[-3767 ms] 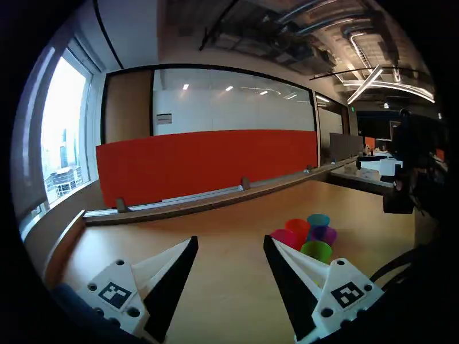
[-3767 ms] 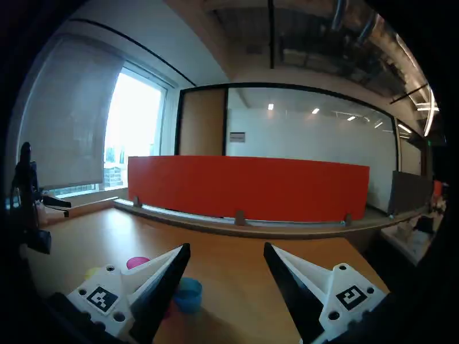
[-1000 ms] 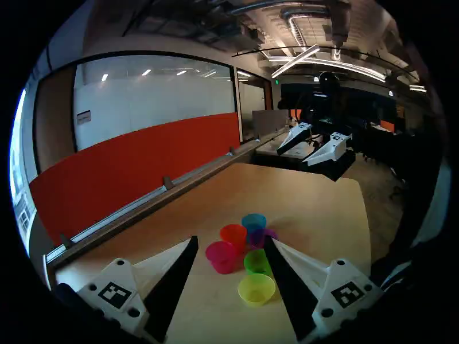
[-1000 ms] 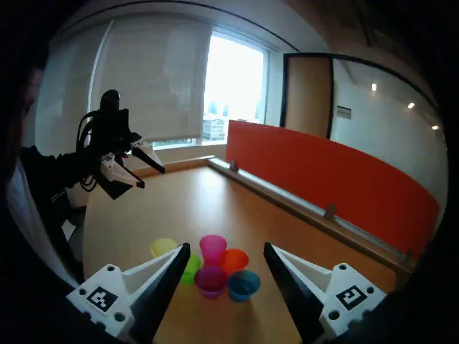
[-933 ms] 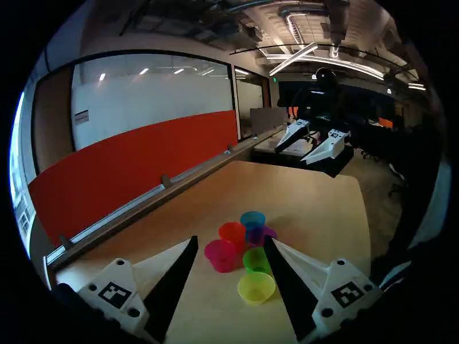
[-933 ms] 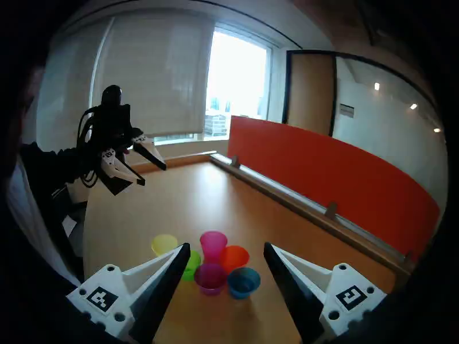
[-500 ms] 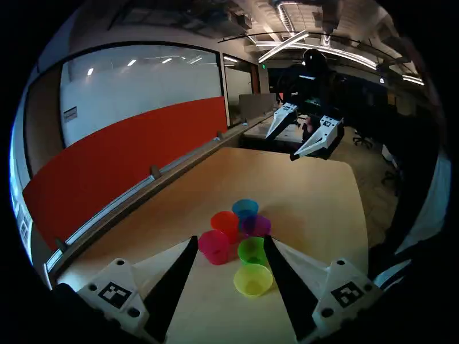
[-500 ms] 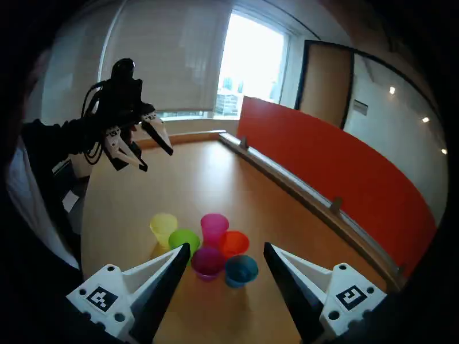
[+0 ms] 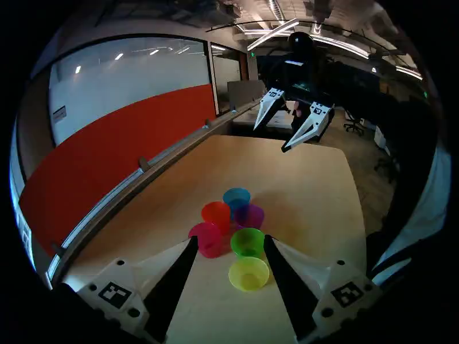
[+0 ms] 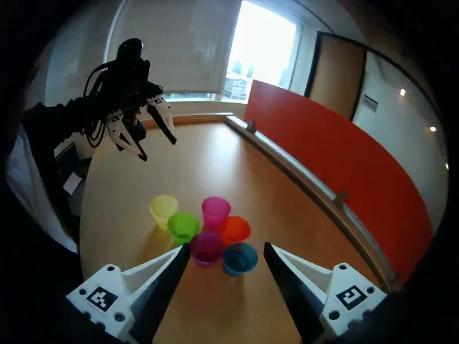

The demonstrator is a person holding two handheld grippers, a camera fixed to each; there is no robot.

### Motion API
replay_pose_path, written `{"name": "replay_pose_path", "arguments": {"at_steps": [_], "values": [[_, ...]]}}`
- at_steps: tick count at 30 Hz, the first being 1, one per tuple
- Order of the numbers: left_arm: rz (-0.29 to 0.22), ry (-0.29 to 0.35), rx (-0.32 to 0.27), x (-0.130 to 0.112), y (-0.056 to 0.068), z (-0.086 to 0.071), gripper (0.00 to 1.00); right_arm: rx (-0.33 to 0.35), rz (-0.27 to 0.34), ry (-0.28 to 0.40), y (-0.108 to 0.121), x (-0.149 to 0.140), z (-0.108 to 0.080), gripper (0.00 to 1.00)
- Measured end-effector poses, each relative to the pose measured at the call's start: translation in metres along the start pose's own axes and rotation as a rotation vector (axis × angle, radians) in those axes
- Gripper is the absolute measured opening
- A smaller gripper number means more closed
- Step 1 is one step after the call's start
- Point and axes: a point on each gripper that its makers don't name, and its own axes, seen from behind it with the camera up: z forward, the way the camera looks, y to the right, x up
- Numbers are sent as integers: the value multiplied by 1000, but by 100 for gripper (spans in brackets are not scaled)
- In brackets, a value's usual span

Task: Pour water

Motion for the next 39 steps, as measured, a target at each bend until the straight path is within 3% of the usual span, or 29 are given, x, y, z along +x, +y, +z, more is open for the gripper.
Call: {"name": "replay_pose_path", "arguments": {"at_steps": [21, 39], "values": [[37, -96, -97, -28, 24, 40, 84, 19, -9, -53, 8, -26, 21, 99], [45, -148, -151, -50, 34, 78, 84, 46, -22, -73, 9, -38, 44, 100]]}}
